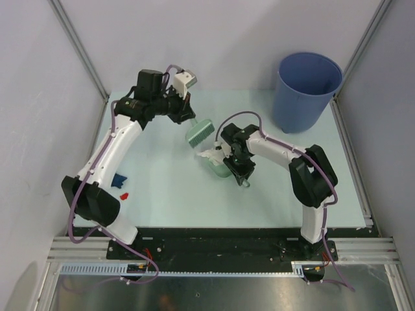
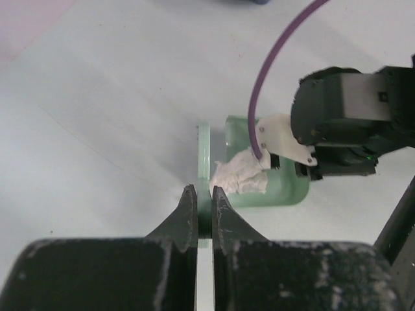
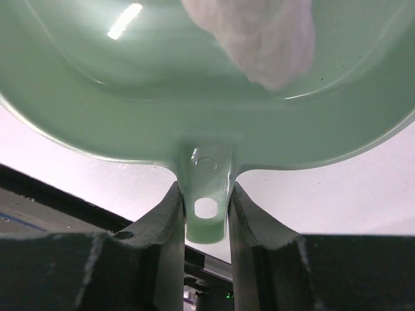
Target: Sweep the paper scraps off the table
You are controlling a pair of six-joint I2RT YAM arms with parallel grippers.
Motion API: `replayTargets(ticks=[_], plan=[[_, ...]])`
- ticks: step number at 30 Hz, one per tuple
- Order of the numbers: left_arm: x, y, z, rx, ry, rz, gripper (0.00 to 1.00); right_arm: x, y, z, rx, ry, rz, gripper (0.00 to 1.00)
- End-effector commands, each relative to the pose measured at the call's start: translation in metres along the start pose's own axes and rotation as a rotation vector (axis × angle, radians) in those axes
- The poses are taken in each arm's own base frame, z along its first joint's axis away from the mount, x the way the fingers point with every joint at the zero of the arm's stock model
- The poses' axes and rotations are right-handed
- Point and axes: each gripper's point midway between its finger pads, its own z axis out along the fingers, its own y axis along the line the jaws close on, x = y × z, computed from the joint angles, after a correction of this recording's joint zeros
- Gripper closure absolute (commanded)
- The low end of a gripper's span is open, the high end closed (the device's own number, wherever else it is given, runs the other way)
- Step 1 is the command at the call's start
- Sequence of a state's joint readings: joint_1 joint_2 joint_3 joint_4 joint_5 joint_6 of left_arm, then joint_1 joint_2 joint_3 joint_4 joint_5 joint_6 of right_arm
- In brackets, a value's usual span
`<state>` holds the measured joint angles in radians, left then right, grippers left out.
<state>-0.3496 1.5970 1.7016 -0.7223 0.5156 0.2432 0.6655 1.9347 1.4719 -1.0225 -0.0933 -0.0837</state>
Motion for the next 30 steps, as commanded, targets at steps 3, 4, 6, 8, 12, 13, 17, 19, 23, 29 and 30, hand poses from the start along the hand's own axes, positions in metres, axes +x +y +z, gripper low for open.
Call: replayTargets(ticks=[3,4,6,8,12,13,17,19,23,29,30], plan=[[-0.033,0.003,-0.034,-0.046,-0.098,0.022,1.0,-0.015,0.016,-0.02,-0.046,-0.096,-0.056,1.0],[-0.034,0.006,-0.037,-0.06,-0.101,0.022,1.0,-0.013,0.016,-0.018,-0.046,-0.086,-0.052,1.0],[-0.034,0.021,-0.048,-0.107,-0.112,0.001,1.0,-0.012,0.018,-0.018,-0.049,-0.084,-0.055,1.0],[-0.038,0.035,-0.065,-0.155,-0.138,-0.015,1.0,-0.013,0.02,-0.02,-0.059,-0.091,-0.062,1.0],[-0.042,0.056,-0.096,-0.26,-0.167,0.007,1.0,-0.019,0.023,-0.029,-0.057,-0.128,-0.082,1.0],[-0.037,0.06,-0.1,-0.287,-0.158,0.005,1.0,-0.02,0.023,-0.033,-0.054,-0.138,-0.085,1.0],[-0.015,0.073,-0.117,-0.365,-0.127,0.015,1.0,-0.022,0.022,-0.051,-0.036,-0.171,-0.083,1.0],[0.005,0.073,-0.117,-0.373,-0.09,0.005,1.0,-0.023,0.019,-0.063,-0.009,-0.179,-0.078,1.0],[0.039,0.079,-0.12,-0.403,-0.028,-0.004,1.0,-0.028,0.01,-0.092,0.04,-0.208,-0.061,1.0],[0.075,0.084,-0.129,-0.44,0.022,-0.038,1.0,-0.029,-0.01,-0.125,0.077,-0.239,-0.012,1.0],[0.082,0.09,-0.134,-0.46,0.029,-0.053,1.0,-0.03,-0.012,-0.131,0.075,-0.25,-0.009,1.0]])
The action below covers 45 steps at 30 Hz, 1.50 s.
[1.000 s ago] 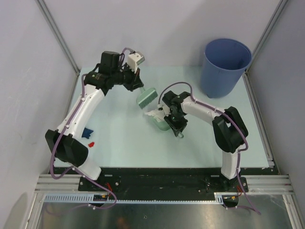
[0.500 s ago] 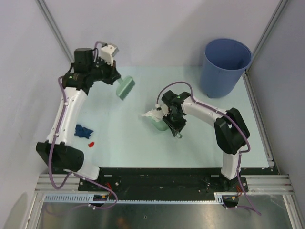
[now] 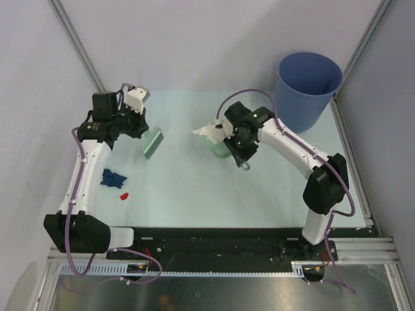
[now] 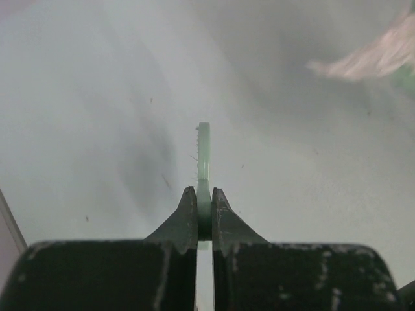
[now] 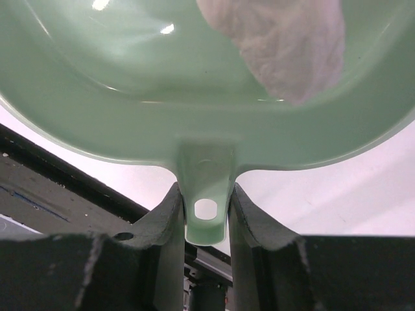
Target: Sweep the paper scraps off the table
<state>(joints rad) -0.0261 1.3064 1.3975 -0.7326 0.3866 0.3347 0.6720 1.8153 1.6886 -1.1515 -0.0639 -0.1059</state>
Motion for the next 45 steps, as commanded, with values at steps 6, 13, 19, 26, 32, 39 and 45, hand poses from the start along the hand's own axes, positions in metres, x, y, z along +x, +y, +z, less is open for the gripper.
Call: replayTargets(ticks=[6,13,19,26,32,39,45], plan=[[0.012,0.029,-0.026,-0.109,-0.018,0.017,1.0,-0.022,-0.06,-0.081,0.093,-0.146,0.126,1.0],[0.019,0.025,-0.023,-0.089,-0.007,0.004,1.0,-0.038,-0.146,-0.15,0.239,-0.293,0.3,1.0],[0.021,0.026,-0.024,-0.097,-0.004,0.006,1.0,-0.033,-0.243,-0.224,0.487,-0.513,0.493,1.0],[0.025,0.024,-0.024,-0.096,0.001,-0.001,1.0,0.017,-0.351,-0.292,1.088,-0.408,0.483,1.0],[0.025,0.024,-0.024,-0.094,-0.001,-0.004,1.0,0.038,-0.385,-0.338,1.537,-0.05,0.187,1.0],[0.025,0.024,-0.028,-0.105,-0.003,0.005,1.0,0.02,-0.383,-0.375,1.828,0.14,-0.156,0.98],[0.026,0.024,-0.027,-0.1,0.0,0.008,1.0,0.012,-0.373,-0.388,1.931,0.127,-0.233,0.97]])
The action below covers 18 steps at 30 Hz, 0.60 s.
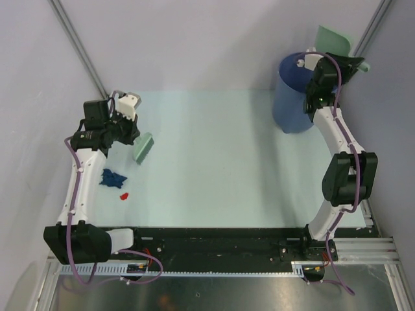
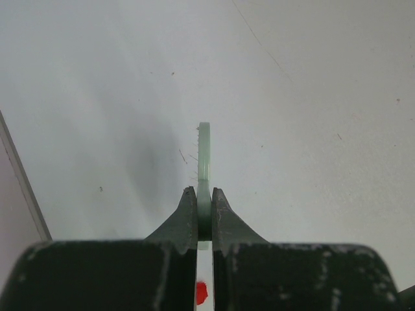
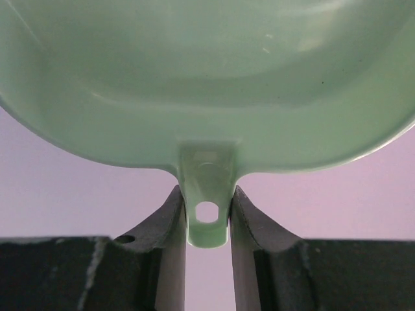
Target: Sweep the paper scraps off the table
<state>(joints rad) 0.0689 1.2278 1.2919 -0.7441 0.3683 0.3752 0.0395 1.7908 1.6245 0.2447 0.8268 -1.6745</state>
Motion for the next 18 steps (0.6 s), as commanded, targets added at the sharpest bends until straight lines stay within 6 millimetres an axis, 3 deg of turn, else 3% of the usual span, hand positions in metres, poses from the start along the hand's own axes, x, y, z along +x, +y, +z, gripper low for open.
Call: replayTargets(ticks=[1,3,6,7,9,11,12,14,15,16,18], plan=[[-0.011,0.003,-0.01,-0.02,-0.049,0.034,1.0,0.029,-0.098,-0.028,0.278,0.028,0.081,0.97],[-0.012,0.003,-0.011,-0.025,-0.052,0.035,1.0,0.029,-0.102,-0.033,0.261,0.03,0.139,0.97],[-0.012,0.004,-0.014,-0.033,-0.054,0.032,1.0,0.022,-0.118,-0.053,0.216,-0.018,0.439,0.99],[-0.011,0.004,-0.015,-0.034,-0.053,0.031,1.0,0.008,-0.1,-0.06,0.118,-0.057,0.603,1.0],[-0.009,0.003,-0.014,-0.033,-0.05,0.028,1.0,-0.011,-0.12,-0.094,0.045,-0.174,0.81,1.0],[-0.007,0.004,-0.014,-0.033,-0.044,0.021,1.0,-0.04,-0.095,-0.122,-0.139,-0.271,0.936,1.0],[-0.007,0.003,-0.013,-0.032,-0.042,0.017,1.0,-0.062,-0.088,-0.147,-0.226,-0.346,0.974,1.0],[-0.007,0.003,-0.013,-0.031,-0.042,0.013,1.0,-0.087,-0.056,-0.186,-0.455,-0.435,1.024,1.0],[-0.007,0.003,-0.014,-0.031,-0.044,0.01,1.0,-0.097,-0.042,-0.203,-0.55,-0.469,1.022,1.0],[-0.007,0.003,-0.014,-0.032,-0.043,0.009,1.0,-0.112,-0.021,-0.234,-0.701,-0.532,0.983,1.0],[-0.006,0.003,-0.014,-0.034,-0.041,0.006,1.0,-0.127,0.012,-0.267,-0.887,-0.535,1.004,1.0]])
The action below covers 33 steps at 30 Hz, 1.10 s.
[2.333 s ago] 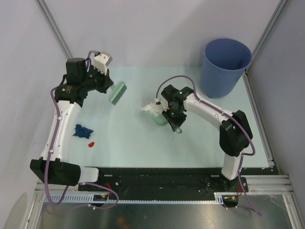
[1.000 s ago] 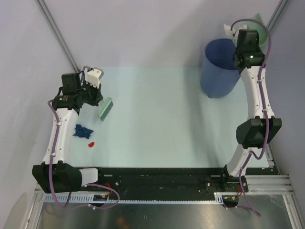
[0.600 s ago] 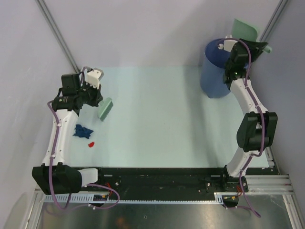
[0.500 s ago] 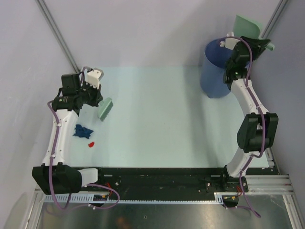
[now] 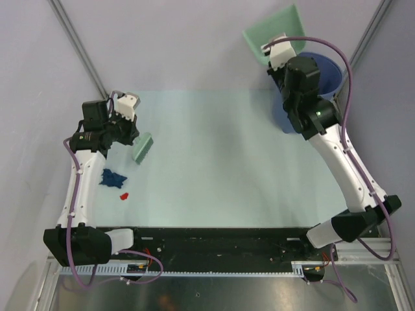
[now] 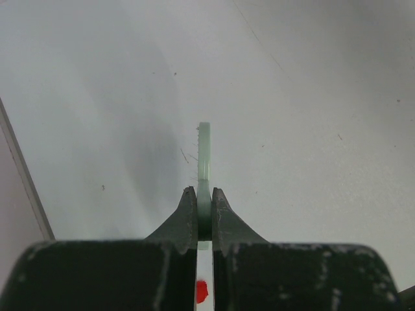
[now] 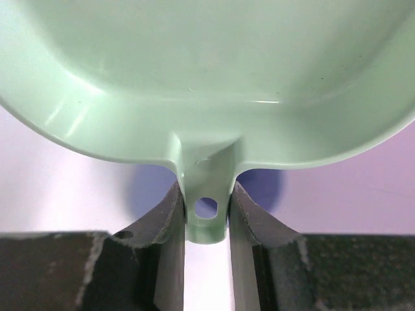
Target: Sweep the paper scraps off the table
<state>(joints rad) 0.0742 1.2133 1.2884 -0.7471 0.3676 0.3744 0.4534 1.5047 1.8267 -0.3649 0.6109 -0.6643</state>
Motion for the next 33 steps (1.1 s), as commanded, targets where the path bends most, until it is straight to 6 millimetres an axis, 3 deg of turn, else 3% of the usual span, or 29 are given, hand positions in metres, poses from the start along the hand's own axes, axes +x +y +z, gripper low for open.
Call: replayTargets(ticks=[1,4,8,13,18,20,21,25,29,33], plan=[[-0.005,0.003,-0.01,-0.028,-0.03,0.005,1.0,0.041,0.134,-0.051,-0.522,0.189,0.265,1.0],[-0.004,0.004,-0.01,-0.035,-0.026,0.004,1.0,0.062,0.189,-0.082,-0.702,0.302,0.302,1.0],[0.0,0.008,-0.013,-0.063,-0.01,0.012,1.0,0.096,0.243,-0.115,-0.846,0.438,0.272,1.0],[0.008,0.019,-0.021,-0.126,0.027,0.033,1.0,0.151,0.284,-0.149,-0.923,0.627,0.184,1.0],[0.018,0.04,-0.039,-0.249,0.111,0.09,1.0,0.198,0.315,-0.17,-0.973,0.799,0.085,1.0],[0.028,0.049,-0.049,-0.306,0.171,0.12,1.0,0.205,0.323,-0.177,-0.994,0.83,0.048,1.0],[0.037,0.065,-0.06,-0.408,0.233,0.132,1.0,0.208,0.327,-0.184,-1.003,0.847,0.019,1.0],[0.069,0.094,-0.086,-0.606,0.418,0.191,1.0,0.225,0.339,-0.19,-0.98,0.897,-0.091,1.0],[0.099,0.108,-0.086,-0.679,0.552,0.218,1.0,0.232,0.349,-0.194,-0.987,0.917,-0.137,1.0],[0.104,0.132,-0.07,-0.77,0.559,0.2,1.0,0.232,0.355,-0.195,-1.002,0.913,-0.145,1.0]])
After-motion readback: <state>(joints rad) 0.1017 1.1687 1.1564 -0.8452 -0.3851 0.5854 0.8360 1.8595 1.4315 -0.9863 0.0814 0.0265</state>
